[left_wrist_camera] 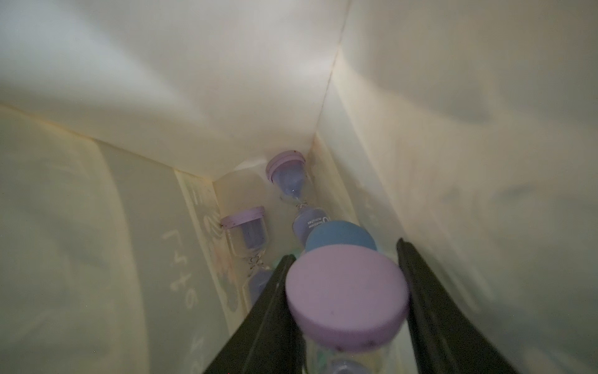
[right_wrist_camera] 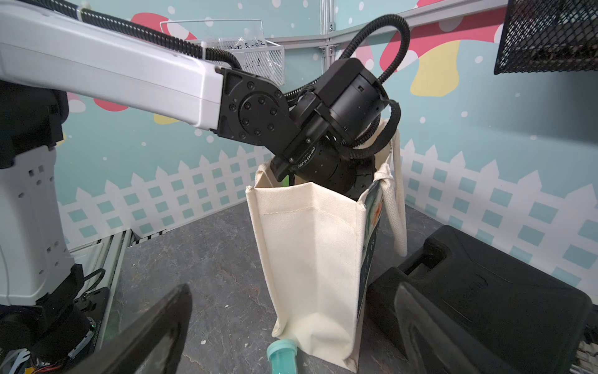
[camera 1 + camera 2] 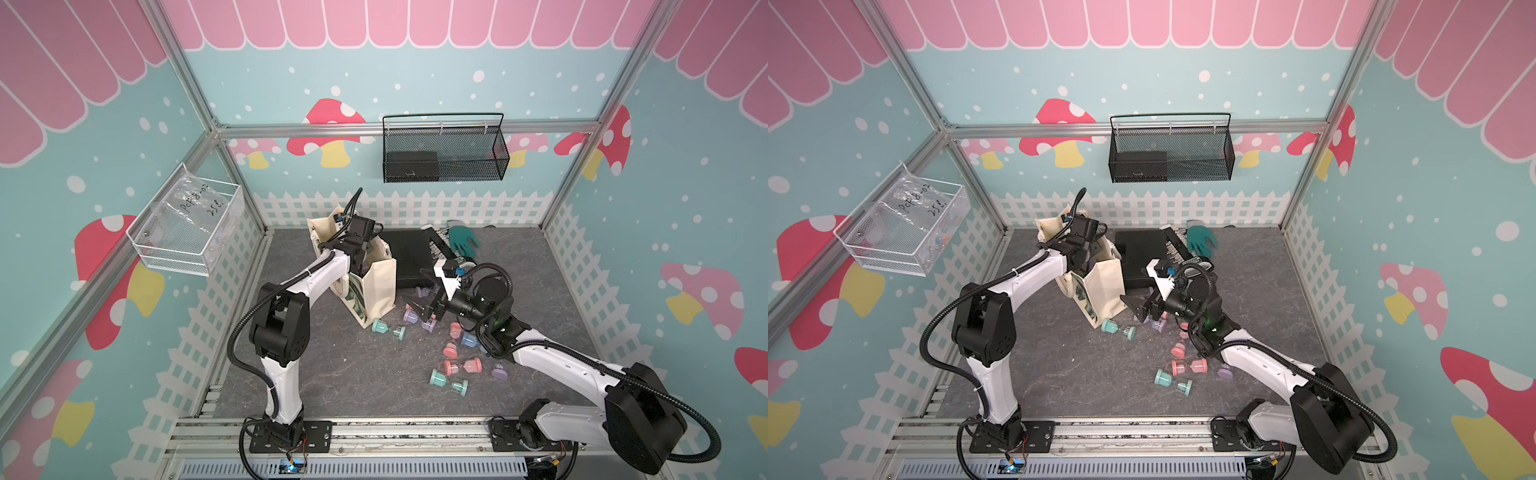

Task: Put the hourglass into the canvas bag
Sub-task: Place the hourglass in the canvas bag.

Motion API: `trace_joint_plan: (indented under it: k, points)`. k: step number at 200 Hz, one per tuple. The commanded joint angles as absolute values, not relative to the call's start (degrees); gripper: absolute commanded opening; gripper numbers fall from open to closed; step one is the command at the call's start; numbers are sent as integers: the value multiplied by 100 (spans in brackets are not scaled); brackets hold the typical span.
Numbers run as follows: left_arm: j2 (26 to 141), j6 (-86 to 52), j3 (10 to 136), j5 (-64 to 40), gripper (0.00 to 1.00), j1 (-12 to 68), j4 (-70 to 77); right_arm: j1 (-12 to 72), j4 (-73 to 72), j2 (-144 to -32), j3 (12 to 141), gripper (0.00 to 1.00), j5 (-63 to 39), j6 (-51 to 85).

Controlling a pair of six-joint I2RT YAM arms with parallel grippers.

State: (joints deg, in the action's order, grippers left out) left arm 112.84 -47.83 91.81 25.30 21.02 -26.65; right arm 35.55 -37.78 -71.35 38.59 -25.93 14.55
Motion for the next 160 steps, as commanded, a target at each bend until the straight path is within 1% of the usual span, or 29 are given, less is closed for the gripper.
trace_joint_plan:
  k: [1,17,30,50,84,115,160]
  points:
    - [11295,-5030,9134,2529,38,2083,-2682,3532,-3955,-6979,3779,99,-2554,1345]
    - [11227,-5008,9113,2560,43,2097,-2676,3525,-3964,-6970,3753,100,-2521,1336]
    - [11168,-5019,9072,2617,50,2094,-2675,3529,-3954,-6969,3770,100,-2530,1354]
    - [11099,-4984,9053,2611,52,2094,-2667,3526,-3955,-6905,3763,99,-2540,1364]
    - [10948,-4966,8972,2636,58,2092,-2637,3533,-3938,-6811,3727,100,-2522,1369]
    - [10723,-4939,8953,2532,59,2094,-2608,3533,-3938,-6716,3717,99,-2531,1426]
    - [10130,-4843,8924,2427,64,2094,-2577,3527,-3888,-6653,3691,100,-2569,1546]
